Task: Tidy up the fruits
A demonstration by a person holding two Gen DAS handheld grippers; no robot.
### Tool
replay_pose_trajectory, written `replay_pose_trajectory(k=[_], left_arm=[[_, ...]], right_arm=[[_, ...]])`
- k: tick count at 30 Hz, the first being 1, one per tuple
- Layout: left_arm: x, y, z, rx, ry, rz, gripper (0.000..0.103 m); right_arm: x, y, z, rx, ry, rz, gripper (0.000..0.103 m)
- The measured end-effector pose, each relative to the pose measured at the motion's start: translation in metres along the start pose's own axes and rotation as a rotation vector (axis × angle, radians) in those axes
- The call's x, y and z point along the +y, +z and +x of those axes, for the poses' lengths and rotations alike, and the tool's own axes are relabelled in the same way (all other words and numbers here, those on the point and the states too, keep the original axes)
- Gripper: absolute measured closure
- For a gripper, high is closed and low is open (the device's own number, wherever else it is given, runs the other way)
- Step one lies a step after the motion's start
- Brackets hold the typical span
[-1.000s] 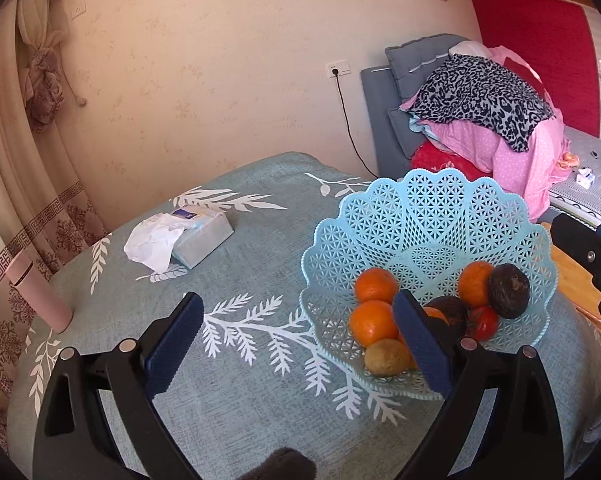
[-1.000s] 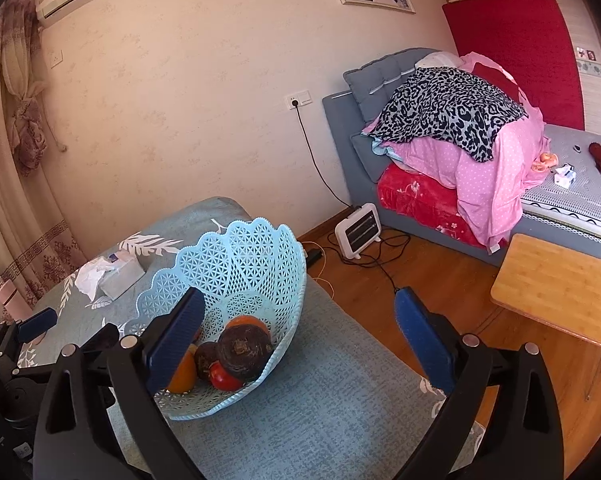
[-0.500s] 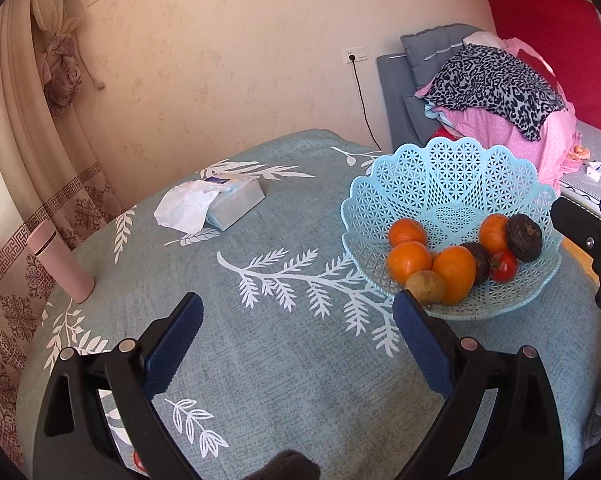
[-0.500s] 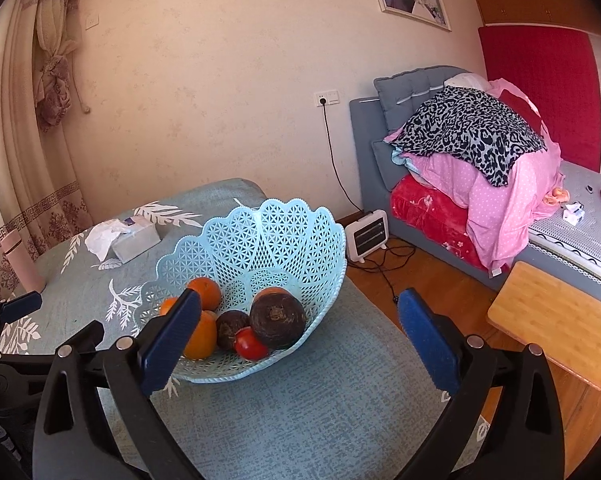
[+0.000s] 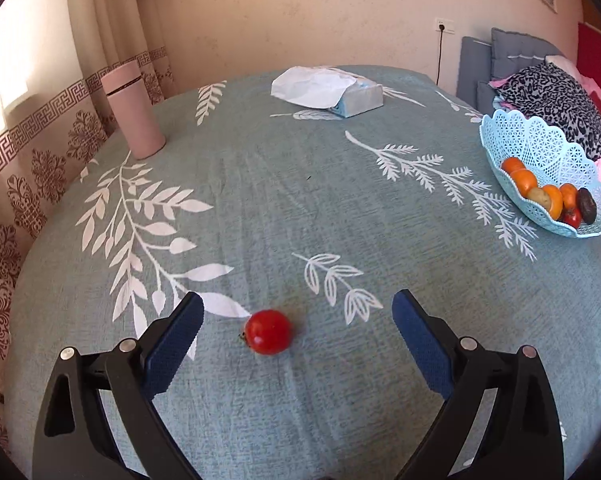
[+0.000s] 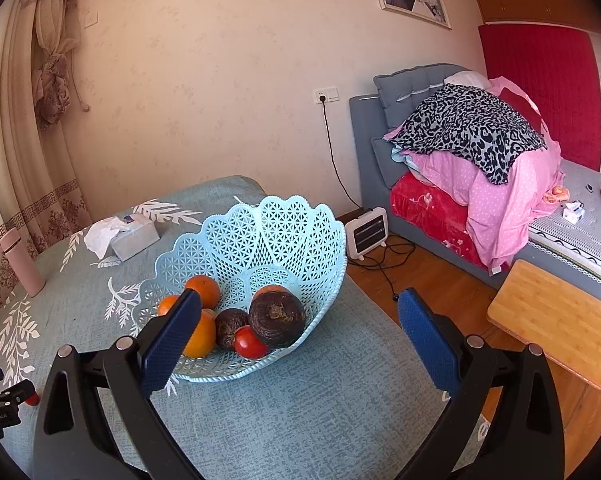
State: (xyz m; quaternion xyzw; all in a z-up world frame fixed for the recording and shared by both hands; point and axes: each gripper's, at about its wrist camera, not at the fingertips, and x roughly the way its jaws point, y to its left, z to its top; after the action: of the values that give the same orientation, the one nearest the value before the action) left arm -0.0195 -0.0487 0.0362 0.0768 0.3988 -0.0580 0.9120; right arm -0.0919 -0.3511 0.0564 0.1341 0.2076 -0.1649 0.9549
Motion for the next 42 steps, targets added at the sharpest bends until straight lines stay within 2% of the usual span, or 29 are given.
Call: replay_pose_trajectory(k=[4, 7, 12, 16, 23, 33, 42], left_arm=[[0.015, -0.009, 0.017, 0.069, -0.038, -0.061, 0.033], [0.020, -0.013, 0.029, 0.118, -0.087, -0.111, 0.046], [0.019, -0.011, 0.028, 0.100, -0.086, -0.119, 0.068], [0.015, -0.010, 0.027, 0.097, -0.086, -0.099, 0.071], [-0.009, 0.005, 0.023, 0.080, -0.131, -0.053, 0.071], [-0.105, 0.062, 0.007, -0.014, -0.329, 0.100, 0.071], [-0.178, 0.080, 0.007, -0.041, -0.469, 0.226, 0.071]], right_arm=[[0.000, 0.000, 0.000, 0.000, 0.000, 0.000, 0.003], [0.000, 0.000, 0.000, 0.001, 0.002, 0.002, 0.003], [0.000, 0.000, 0.001, 0.004, 0.010, 0.007, 0.003], [-0.001, 0.001, 0.002, 0.005, 0.014, 0.014, 0.003], [-0.003, 0.000, 0.001, 0.006, 0.015, 0.021, 0.003], [-0.013, 0.001, -0.003, -0.010, 0.015, 0.066, 0.003], [-0.035, 0.002, -0.009, -0.053, -0.022, 0.196, 0.003]])
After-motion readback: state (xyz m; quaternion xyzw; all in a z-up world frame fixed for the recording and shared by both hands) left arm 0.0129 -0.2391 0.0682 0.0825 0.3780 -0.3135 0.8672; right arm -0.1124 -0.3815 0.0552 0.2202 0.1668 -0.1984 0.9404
